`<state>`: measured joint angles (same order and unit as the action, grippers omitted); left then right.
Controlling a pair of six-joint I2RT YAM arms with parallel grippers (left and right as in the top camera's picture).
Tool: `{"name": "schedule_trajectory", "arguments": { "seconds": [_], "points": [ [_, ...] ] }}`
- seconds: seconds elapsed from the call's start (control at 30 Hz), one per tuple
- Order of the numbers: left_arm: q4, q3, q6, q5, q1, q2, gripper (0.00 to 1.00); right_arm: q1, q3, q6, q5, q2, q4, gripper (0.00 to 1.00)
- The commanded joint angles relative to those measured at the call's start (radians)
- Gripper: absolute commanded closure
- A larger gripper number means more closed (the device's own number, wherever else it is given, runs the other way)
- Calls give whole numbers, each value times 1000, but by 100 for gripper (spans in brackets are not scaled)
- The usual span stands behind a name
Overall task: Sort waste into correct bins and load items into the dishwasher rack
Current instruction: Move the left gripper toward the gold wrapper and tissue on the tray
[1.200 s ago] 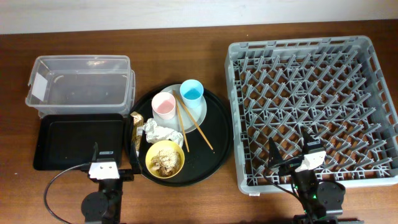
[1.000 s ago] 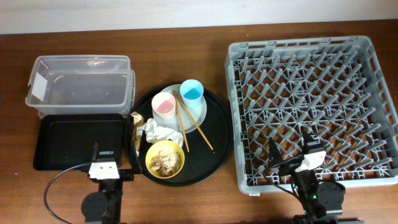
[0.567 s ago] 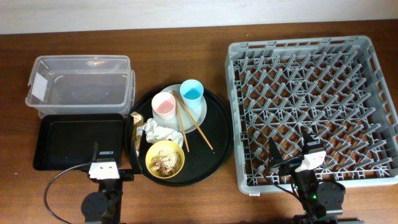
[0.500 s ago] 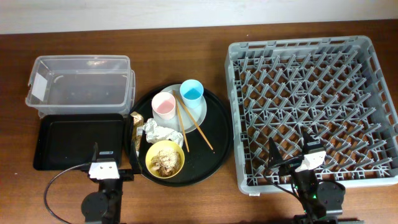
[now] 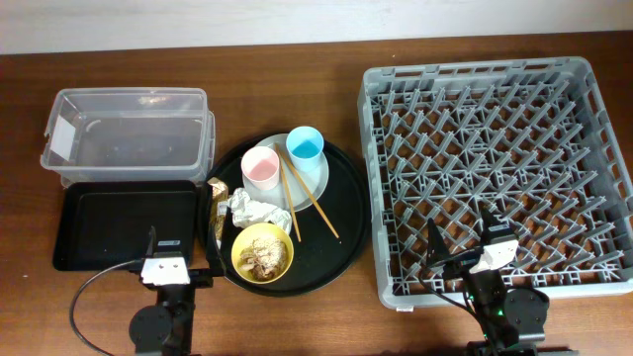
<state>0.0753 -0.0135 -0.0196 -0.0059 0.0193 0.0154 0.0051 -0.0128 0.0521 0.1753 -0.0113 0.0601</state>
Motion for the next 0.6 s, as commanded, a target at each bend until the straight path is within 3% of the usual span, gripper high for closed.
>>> {"name": "schedule_trajectory", "arguments": {
  "seconds": [0.0, 0.07, 0.1, 0.2, 0.3, 0.43, 0.57],
  "points": [
    [-66, 4, -19, 24, 3, -10, 1, -5, 7, 6, 5, 8, 3, 2],
    [-174, -41, -18, 200, 3, -10, 1, -5, 7, 6, 5, 8, 3, 2],
    [-137, -96, 12, 220, 3, -8, 1, -5, 7, 6, 5, 8, 3, 2],
    [94, -358, 26, 227, 3, 71, 1, -5, 7, 6, 5, 8, 3, 2],
    [462, -819, -97, 290, 3, 417, 1, -5, 7, 6, 5, 8, 3, 2],
    [955, -1224, -117, 299, 3, 884, 1, -5, 7, 6, 5, 8, 3, 1],
    [1152, -1260, -116, 326, 3, 1112, 0, -5, 7, 6, 5, 8, 3, 2]
  ]
}}
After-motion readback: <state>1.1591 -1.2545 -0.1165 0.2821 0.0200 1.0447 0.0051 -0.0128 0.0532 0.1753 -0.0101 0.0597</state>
